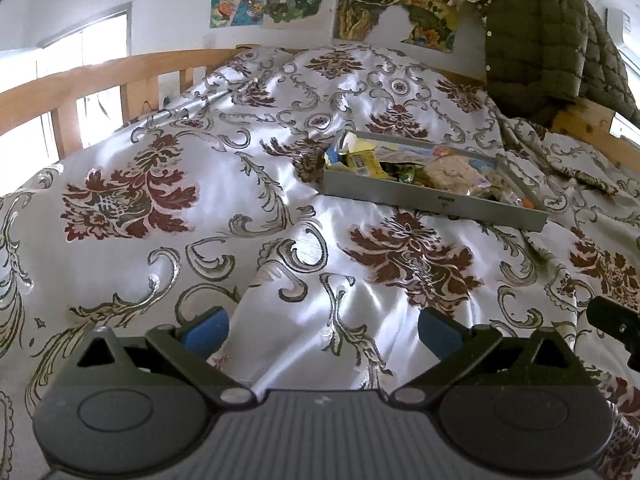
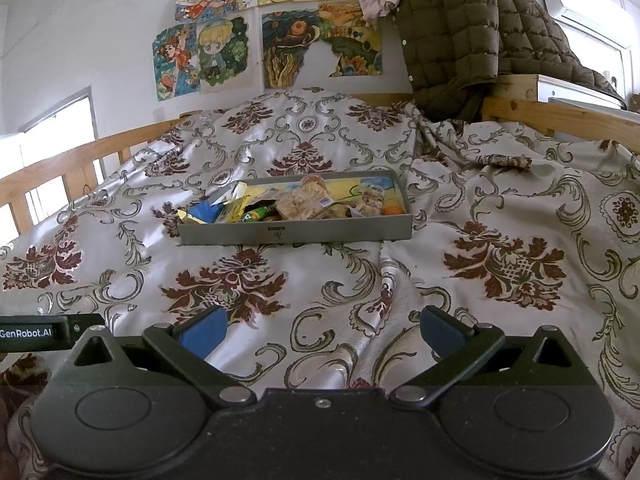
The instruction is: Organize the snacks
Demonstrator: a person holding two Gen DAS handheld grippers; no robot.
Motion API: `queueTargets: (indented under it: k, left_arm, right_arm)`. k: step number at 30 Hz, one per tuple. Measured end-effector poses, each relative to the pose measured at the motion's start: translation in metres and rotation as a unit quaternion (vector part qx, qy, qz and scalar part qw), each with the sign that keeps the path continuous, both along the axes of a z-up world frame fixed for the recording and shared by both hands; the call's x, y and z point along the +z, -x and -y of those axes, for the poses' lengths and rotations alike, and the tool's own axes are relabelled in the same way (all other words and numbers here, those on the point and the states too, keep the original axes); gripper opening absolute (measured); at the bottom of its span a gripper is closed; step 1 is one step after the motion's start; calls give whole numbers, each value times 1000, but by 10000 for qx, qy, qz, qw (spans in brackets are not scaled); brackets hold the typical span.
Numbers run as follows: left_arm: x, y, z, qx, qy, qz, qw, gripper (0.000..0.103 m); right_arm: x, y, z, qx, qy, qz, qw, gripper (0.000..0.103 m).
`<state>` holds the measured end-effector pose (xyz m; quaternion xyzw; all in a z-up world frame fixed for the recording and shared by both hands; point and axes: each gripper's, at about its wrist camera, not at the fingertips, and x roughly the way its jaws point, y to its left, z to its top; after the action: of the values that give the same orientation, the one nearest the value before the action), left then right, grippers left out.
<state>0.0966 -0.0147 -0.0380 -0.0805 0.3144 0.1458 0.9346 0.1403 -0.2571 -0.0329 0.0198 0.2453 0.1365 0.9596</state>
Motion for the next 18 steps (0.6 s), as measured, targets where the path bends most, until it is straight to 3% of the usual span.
queueTargets:
  k: [18]
  left_arm:
    - [-2, 0, 0, -3, 15, -40, 10000, 103]
  right_arm:
    - [-5, 5, -2, 58, 47, -42, 10000, 102]
